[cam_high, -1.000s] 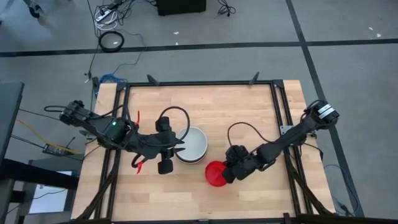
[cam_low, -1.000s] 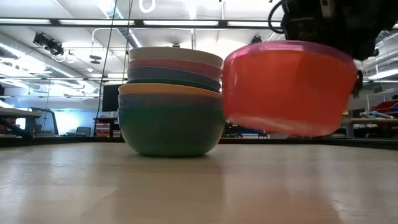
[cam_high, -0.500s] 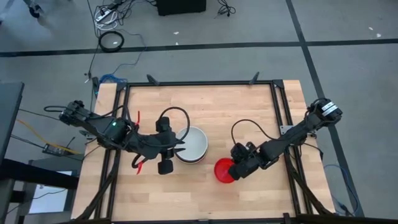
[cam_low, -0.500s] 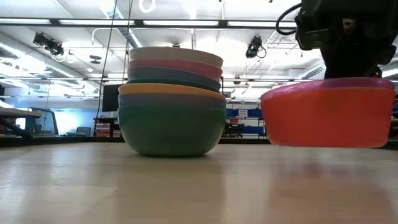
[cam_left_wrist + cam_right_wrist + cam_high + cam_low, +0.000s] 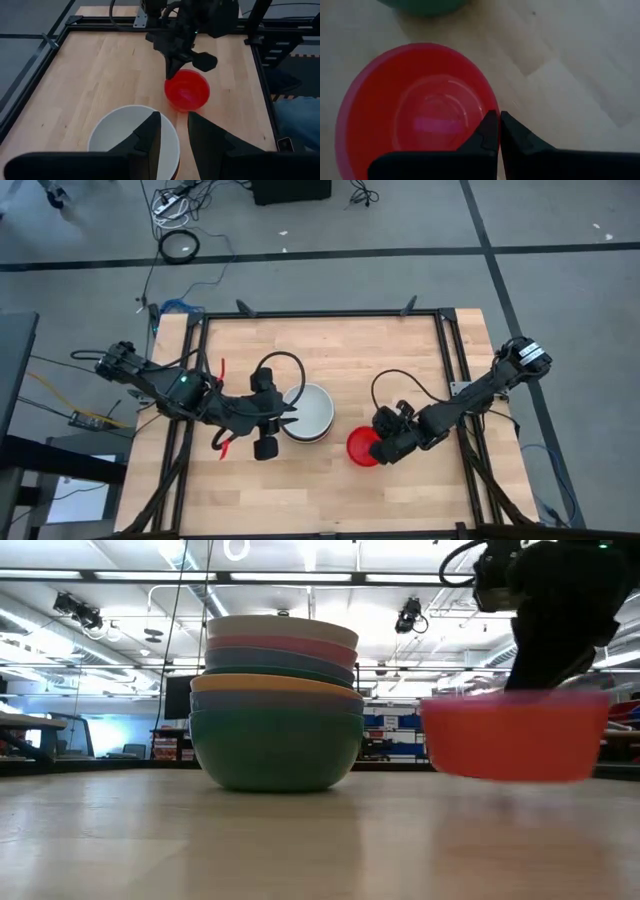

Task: Nest bowls inside each other
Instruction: Stack the red bowl on top of the white bowl

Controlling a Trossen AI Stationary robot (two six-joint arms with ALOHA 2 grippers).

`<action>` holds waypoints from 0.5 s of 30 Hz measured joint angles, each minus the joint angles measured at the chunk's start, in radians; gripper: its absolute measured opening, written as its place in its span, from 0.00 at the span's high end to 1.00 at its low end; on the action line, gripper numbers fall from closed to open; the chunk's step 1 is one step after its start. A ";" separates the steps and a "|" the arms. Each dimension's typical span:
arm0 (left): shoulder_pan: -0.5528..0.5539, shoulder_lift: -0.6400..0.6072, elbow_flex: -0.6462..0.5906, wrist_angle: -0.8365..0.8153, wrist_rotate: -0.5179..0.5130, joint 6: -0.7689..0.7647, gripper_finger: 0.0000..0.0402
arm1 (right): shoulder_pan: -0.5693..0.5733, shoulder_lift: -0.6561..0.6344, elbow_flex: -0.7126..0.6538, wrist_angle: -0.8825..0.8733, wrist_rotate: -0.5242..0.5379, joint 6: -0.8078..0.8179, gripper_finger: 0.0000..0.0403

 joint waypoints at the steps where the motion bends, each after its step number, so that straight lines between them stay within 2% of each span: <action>1: 0.000 0.000 0.000 0.000 0.000 0.002 0.74 | -0.003 0.000 0.000 0.008 0.000 -0.002 1.00; 10: 0.000 0.000 0.000 0.000 0.000 0.017 0.74 | -0.017 0.000 0.000 0.007 -0.026 -0.018 0.99; 15: 0.000 0.000 0.000 0.000 0.000 0.020 0.74 | -0.017 0.000 0.000 0.000 -0.002 -0.014 1.00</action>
